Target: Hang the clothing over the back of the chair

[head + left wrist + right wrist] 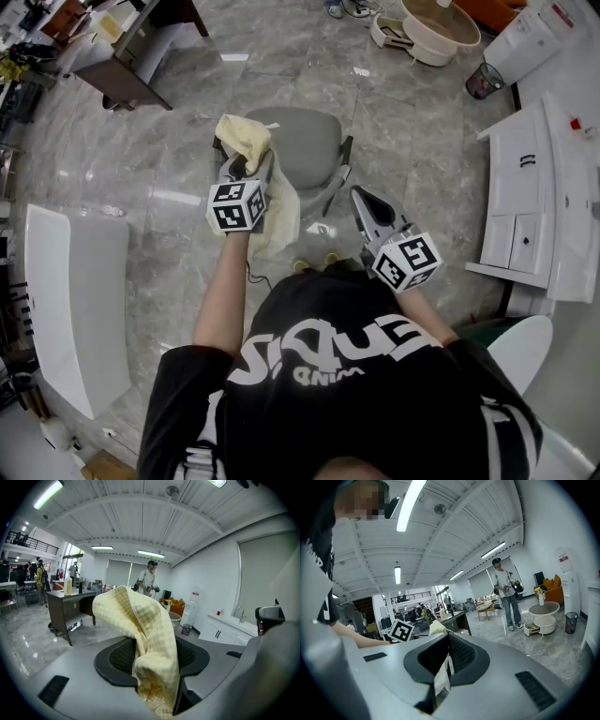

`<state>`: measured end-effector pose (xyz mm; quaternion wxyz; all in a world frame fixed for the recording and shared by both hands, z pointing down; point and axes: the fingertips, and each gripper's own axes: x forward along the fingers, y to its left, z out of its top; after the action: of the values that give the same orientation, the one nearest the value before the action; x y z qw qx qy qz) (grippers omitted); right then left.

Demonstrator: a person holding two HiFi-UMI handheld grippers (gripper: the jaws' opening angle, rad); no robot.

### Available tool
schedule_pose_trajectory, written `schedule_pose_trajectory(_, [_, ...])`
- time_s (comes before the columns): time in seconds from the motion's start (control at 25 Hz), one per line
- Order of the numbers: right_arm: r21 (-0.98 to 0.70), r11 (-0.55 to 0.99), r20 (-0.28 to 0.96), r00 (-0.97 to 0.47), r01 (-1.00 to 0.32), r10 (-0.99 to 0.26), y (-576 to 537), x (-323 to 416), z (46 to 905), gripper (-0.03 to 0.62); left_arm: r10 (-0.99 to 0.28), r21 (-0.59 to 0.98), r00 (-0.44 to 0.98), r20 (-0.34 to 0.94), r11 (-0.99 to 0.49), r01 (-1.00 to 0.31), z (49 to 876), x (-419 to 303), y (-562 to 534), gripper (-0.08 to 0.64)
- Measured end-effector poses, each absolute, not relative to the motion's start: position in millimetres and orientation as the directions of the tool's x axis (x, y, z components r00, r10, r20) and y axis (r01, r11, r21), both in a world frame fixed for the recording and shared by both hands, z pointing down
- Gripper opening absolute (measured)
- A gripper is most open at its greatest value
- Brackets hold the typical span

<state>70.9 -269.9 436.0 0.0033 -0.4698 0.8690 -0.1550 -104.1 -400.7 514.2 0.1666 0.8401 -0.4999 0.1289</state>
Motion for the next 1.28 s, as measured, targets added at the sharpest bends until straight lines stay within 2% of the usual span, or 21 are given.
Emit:
schedule_pose_trajectory(0.16, [-0.271,0.515,0.136,-0.562,-0.813,-0.816,-266,71,435,0.014,-0.779,0.168,0.463,0.423,-0.435,-0.885,527,-104,-394,0.269])
schedule_pose_trajectory(0.4, [-0.273,0.516,0.136,-0.564,-0.812,-0.815,-263,73,435,0.014,-0.753,0.169,0.461,0.469,-0.436,-0.884,541,-101,-386,0.307])
schedule_pose_trajectory(0.96, [-0.275,0.522,0.132,-0.569,-0.808,-0.812,-258,74,436,0.014,-0.76,0.156,0.44,0.478,-0.42,-0.894,540,-104,-378,0.314])
schedule_pose_trajectory(1.04, [-0.273,0.525,0.131,-0.572,-0.806,-0.81,-258,74,435,0.014,-0.766,0.149,0.438,0.471,-0.421,-0.895,537,-104,-377,0.28])
schedule_pose_trajectory(1.2, [-0.273,0.53,0.131,-0.577,-0.803,-0.806,-257,73,436,0.014,-0.774,0.129,0.451,0.444,-0.443,-0.887,527,-101,-371,0.091])
schedule_pose_trajectory(1.28, [-0.271,0.534,0.13,-0.58,-0.801,-0.804,-257,73,435,0.014,-0.782,0.127,0.454,0.428,-0.446,-0.886,521,-100,-368,0.039])
